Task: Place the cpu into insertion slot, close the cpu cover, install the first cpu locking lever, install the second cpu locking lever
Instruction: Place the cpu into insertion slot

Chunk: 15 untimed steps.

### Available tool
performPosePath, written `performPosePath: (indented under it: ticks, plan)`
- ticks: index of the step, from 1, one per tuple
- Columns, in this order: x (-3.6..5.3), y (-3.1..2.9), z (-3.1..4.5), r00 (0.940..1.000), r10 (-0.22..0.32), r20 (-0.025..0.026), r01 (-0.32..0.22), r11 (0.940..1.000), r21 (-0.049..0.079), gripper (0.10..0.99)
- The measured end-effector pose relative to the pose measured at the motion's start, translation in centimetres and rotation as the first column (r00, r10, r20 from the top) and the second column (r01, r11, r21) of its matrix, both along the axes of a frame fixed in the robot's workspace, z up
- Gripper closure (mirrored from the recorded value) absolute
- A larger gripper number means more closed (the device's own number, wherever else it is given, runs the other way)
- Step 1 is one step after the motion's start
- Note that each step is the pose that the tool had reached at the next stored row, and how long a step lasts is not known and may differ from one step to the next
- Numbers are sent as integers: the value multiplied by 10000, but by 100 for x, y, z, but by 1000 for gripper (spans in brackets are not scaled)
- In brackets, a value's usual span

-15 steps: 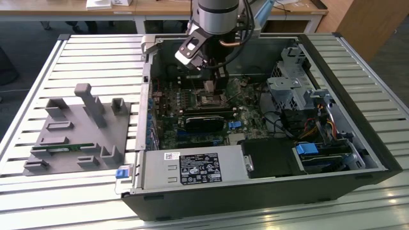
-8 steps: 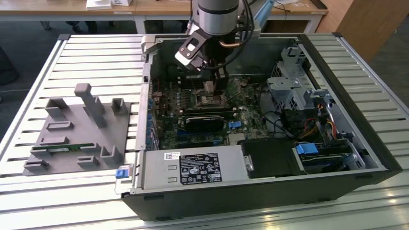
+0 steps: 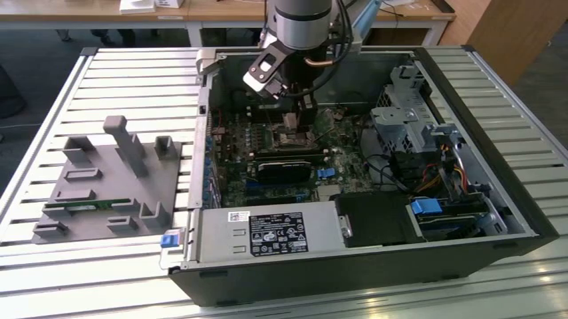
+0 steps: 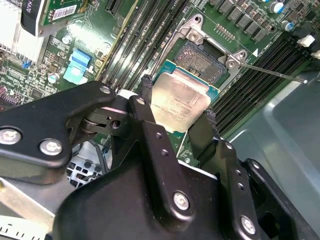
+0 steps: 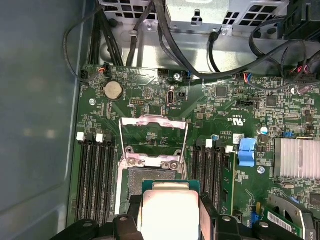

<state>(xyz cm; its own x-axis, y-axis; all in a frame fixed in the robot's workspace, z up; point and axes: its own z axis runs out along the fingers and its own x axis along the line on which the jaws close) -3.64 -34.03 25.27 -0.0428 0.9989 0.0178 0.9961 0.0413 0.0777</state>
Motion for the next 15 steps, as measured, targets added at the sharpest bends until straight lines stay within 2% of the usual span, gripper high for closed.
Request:
performPosePath:
  ticks: [15]
  plan:
    - [0, 2, -50, 10000, 0, 1, 0, 10000, 1, 549]
